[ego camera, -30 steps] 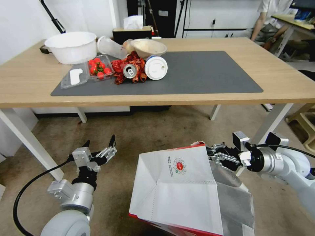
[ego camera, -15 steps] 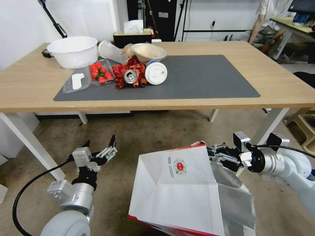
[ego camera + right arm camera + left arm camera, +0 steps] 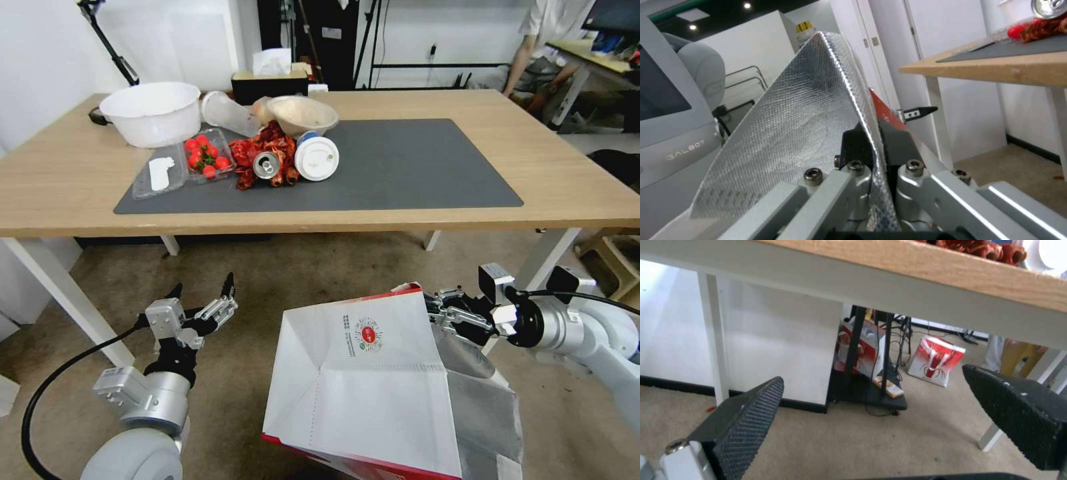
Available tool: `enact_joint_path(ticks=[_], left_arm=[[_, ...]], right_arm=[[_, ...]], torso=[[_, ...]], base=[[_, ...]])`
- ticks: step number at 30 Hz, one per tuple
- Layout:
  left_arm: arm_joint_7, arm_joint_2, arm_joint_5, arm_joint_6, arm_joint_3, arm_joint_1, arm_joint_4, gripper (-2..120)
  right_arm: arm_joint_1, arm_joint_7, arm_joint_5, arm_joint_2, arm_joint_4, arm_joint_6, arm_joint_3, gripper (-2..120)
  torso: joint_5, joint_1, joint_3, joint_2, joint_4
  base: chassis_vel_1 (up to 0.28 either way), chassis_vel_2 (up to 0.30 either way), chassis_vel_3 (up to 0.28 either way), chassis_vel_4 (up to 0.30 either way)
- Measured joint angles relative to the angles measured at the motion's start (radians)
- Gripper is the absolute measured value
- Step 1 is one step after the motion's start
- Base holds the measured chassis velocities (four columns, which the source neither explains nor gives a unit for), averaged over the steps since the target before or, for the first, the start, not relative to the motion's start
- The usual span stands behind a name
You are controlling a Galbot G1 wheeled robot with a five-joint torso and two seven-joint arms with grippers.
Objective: Pick up the food delivery bag from the floor and place it on the table.
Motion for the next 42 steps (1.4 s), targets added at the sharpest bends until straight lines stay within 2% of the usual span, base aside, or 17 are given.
enact_joint_path(ticks=[42], left_arm=[[0.0, 0.002, -0.003, 0.004, -0.004, -0.007, -0.005, 100]], right_arm=[[0.004, 0.0, 0.002, -0.004, 0.002, -0.002, -0.003, 0]], torso=[[0.0, 0.069, 0.107, 0.176, 0.0]], base=[[0.0, 0.0, 0.0, 0.0]])
